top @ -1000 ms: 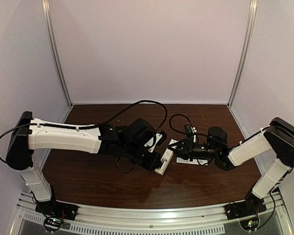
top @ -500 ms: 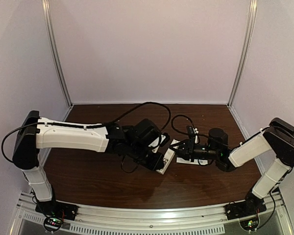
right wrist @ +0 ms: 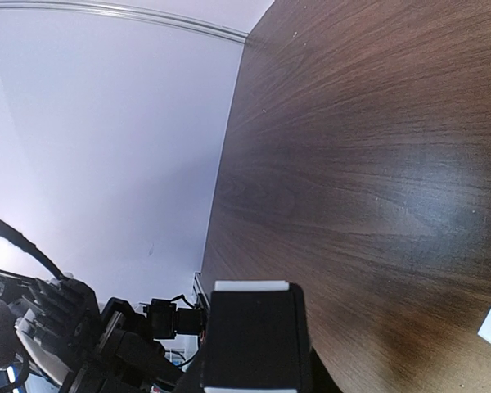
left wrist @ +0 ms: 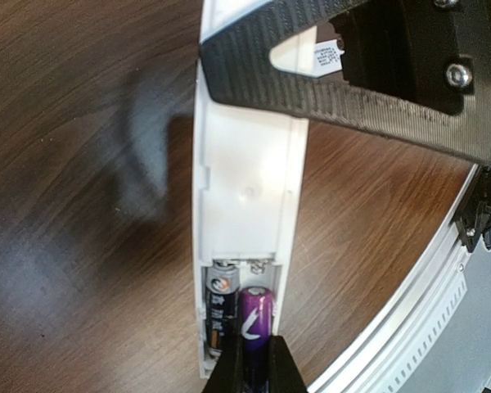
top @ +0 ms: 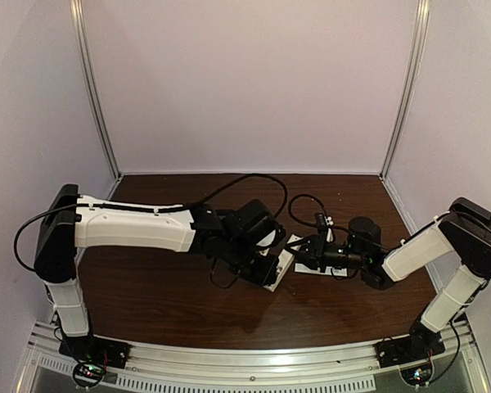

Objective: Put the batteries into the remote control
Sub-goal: Place the battery in the battery compartment, then load the battery into the battery compartment.

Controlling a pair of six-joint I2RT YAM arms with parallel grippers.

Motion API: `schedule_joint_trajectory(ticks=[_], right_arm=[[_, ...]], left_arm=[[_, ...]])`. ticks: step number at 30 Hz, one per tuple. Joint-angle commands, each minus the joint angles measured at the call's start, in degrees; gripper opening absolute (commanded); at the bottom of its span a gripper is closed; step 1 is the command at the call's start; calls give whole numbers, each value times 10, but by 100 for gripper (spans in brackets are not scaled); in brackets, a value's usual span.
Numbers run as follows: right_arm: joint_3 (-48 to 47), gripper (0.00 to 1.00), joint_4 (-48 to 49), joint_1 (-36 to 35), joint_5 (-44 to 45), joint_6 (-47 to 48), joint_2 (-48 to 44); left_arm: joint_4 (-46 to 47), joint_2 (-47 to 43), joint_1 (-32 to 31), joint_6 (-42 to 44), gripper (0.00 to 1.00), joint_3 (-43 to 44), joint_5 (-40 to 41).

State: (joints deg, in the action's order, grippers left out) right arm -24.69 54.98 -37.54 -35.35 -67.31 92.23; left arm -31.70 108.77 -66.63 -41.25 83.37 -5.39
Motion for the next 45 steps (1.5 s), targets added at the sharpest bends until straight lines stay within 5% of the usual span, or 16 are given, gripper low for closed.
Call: schedule_joint_trajectory(ticks=[1,18,25,31,36,45], right_arm=[[3,0,50,-3,-3,-18,-10],[22,0,105,-1,-36,-63,3],[30,0,156,3,-63,-109,15],[30,0,222,4,-90,-168,29],[20,0,201,2,-122,-165,23],[-4,0,159,-7,-169,-147,16]], left_arm=[[-26,17,-1,-7,11,18,7],[21,-61,2,37,29,6,58],[60,-130,3,95,46,-27,95],[173,-256,0,218,44,-155,78],[240,-351,-3,389,45,-244,-45],[201,-289,-64,577,36,-223,-68]])
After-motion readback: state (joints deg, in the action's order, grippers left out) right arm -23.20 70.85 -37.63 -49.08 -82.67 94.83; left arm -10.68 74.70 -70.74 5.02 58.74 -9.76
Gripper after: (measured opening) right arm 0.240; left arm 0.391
